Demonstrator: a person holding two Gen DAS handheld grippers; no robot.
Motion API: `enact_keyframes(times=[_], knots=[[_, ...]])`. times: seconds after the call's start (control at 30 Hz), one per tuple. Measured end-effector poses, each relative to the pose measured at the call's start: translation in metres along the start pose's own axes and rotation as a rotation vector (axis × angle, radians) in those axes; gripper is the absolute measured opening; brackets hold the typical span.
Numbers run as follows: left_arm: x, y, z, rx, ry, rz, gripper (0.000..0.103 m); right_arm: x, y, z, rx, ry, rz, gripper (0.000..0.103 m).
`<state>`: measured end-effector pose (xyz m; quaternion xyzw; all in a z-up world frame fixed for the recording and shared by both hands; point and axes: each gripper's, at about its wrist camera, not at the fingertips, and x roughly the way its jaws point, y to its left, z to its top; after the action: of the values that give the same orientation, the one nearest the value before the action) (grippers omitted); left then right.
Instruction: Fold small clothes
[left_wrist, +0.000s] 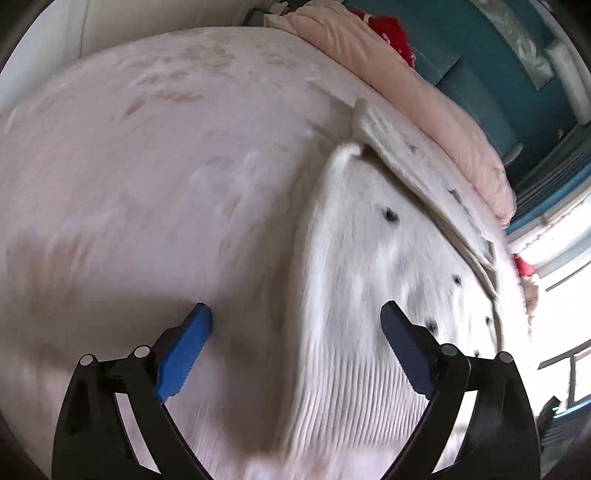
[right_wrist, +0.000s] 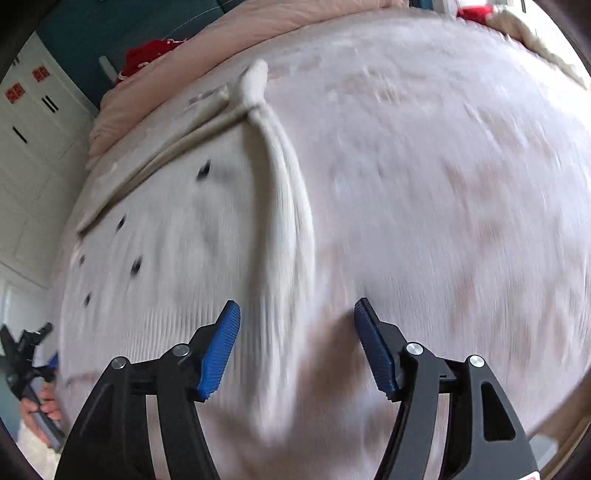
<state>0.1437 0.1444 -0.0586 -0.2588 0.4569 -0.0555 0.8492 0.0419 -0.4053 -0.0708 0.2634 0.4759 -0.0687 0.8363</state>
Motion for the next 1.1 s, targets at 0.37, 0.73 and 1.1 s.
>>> enact_keyframes(times=[0.37, 0.73, 1.1], knots=[[0.014, -0.033, -0.021, -0.058, 0.019, -0.052, 0.047, 0.026, 0.034, 0.007, 0.055, -0.015, 0.091, 0.011], [-0.079, -0.038, -0.016, -0.016, 0.016, -0.084, 0.006, -0.08, 0.044, 0.006, 0.012, -0.034, 0.185, 0.009], [-0.192, -0.005, -0.148, 0.19, 0.296, -0.033, 0.006, -0.158, 0.014, -0.141, -0.33, 0.369, 0.112, 0.009]])
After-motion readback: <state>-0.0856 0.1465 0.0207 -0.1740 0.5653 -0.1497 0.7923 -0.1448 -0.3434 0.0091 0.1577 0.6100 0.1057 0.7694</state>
